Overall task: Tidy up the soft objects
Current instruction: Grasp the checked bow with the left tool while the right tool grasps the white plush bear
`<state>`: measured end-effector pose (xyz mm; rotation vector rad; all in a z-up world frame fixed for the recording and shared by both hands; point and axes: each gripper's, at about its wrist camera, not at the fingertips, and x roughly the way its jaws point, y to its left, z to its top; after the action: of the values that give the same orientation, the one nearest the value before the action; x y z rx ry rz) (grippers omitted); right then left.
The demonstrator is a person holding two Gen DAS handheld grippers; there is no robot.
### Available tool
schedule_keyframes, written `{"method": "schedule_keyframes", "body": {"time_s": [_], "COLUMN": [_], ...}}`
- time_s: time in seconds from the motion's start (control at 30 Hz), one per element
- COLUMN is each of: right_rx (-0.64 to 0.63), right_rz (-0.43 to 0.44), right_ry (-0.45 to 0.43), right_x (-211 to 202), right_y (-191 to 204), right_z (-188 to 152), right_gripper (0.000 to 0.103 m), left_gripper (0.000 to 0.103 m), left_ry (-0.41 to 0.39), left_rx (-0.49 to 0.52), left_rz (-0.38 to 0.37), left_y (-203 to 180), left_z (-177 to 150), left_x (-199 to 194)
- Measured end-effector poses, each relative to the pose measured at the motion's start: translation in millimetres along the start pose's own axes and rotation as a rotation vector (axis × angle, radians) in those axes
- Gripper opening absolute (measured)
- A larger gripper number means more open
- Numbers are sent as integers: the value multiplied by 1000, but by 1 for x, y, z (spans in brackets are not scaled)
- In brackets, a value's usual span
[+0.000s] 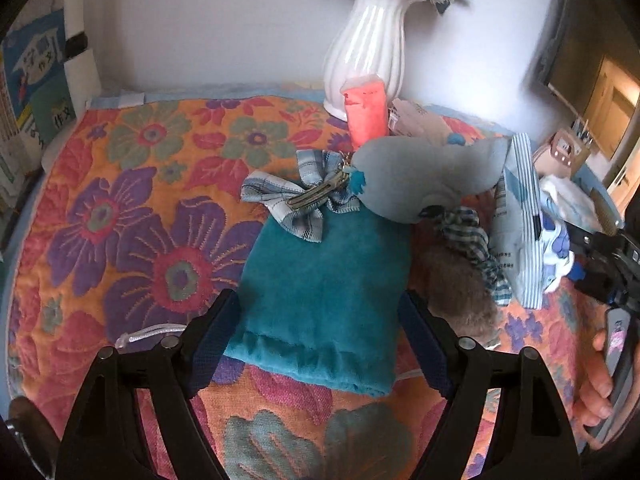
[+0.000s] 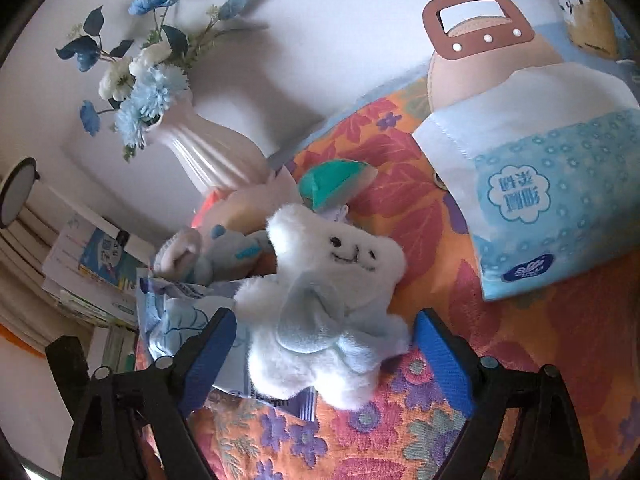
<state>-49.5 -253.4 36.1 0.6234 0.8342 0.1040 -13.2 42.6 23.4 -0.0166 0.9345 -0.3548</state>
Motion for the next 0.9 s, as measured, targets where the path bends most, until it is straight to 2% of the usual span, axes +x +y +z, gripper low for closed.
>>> {"method": "schedule_keyframes", "body": {"time_s": [0.03,0.07,0.1,0.13,0.17,0.2,0.37,0.47,0.53,0.57,0.6,0.67,0.77,0.83,0.9], "right_rx": [-6,-13,-18,-27,-33,-42,-97,-141,-160,-162,-163,-157,-137,-116,-94], "right_rz": [-17,-25,-27,-30,-32,-35,-41,-24,-23,-28,-33,-38,-35,-30,-6], "right_ry": [-3,-1,-3,-5,-5,-10,-58,-79,-86,-88,-84,-72,-68,-65,-56], "right_x": [-1,0,0,0,-1,0,-8,-14,-17,-17,-16,-14,-15,-16,-15], "right_y": [0,1,2,3,4,5,14,20,22,23,23,22,19,15,9], "right_z": [-1,-2,-2,-2,-4,-4,-8,-11,-13,-14,-14,-14,-14,-14,-12], "right_gripper": [76,71,68,66,62,59,54,54,54,54,54,54,54,54,54], "left_gripper": [66,57,43,36,21,12,10,10,11,13,28,48,49,49,49], "left_ry": [-2,-5,-9,-13,-22,-30,-93,-127,-151,-154,-153,-135,-100,-74,-11], "left_rx": [14,24,37,50,64,75,122,68,60,65,65,63,25,58,90], "left_rz": [14,29,46,55,53,48,-15,-185,-233,-212,-182,-111,2,45,92], "left_y": [-3,-5,-7,-10,-13,-15,-27,-16,-13,-13,-13,-12,-5,-6,-8], "left_z": [-1,-3,-5,-6,-7,-8,-15,-20,-25,-27,-27,-23,-1,14,30], "left_x": [0,0,2,1,-1,-3,-21,-46,-63,-70,-73,-70,-46,-26,0]}}
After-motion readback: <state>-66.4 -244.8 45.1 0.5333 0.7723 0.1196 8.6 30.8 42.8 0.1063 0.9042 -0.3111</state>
